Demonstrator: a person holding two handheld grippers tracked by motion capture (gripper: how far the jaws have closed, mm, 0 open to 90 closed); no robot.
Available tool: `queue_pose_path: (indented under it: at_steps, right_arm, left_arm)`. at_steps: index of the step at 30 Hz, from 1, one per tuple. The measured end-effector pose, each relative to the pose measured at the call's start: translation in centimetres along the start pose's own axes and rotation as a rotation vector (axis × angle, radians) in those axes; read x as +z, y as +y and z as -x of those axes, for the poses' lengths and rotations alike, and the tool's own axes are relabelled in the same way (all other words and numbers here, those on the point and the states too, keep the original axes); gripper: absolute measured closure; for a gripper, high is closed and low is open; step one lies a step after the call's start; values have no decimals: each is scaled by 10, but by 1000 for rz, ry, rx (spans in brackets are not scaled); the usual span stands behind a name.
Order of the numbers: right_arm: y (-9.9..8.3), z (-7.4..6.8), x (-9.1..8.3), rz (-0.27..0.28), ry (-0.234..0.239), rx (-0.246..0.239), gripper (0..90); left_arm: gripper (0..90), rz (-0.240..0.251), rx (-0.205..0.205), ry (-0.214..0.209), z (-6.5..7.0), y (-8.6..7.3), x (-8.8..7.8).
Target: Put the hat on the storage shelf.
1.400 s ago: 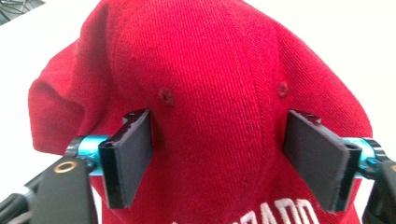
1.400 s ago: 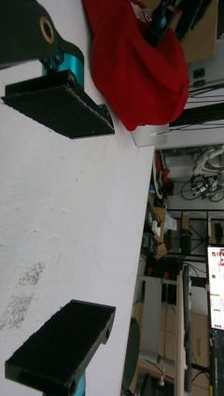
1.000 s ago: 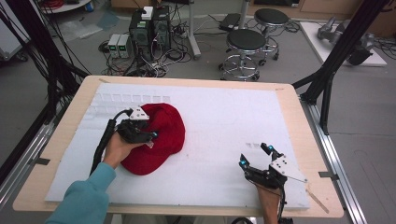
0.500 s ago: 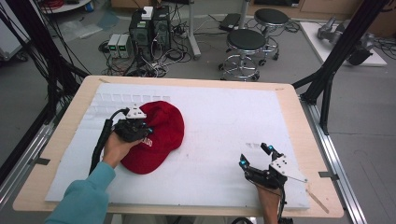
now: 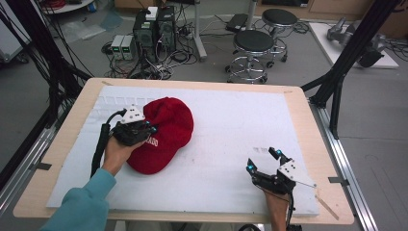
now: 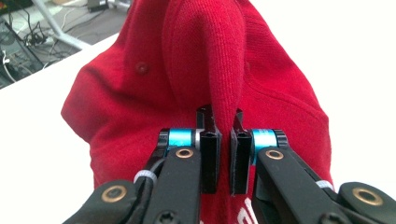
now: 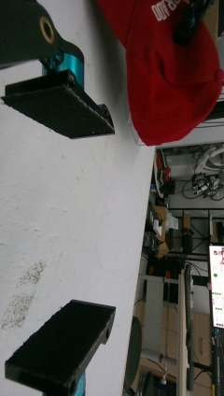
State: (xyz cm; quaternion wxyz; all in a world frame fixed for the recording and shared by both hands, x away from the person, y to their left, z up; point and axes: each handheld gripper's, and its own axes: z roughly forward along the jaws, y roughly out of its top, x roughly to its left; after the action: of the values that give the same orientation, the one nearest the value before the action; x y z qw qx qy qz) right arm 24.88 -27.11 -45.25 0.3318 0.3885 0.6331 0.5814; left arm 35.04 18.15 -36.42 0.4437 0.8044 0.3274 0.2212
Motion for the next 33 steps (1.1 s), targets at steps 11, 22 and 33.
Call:
queue_pose_path:
  at_steps: [11, 22, 33]
  right_arm:
    - [1, 0, 3, -25, -12, 10, 106]
    - [11, -5, 6, -48, -23, 28, 106]
    - [44, -36, 14, -35, 45, 68, 106]
  left_arm:
    - [858, 64, -15, -25, 0, 9, -11]
    - [861, 107, -10, -86, 9, 29, -15]
    - [860, 180, 13, -173, 16, 44, -10]
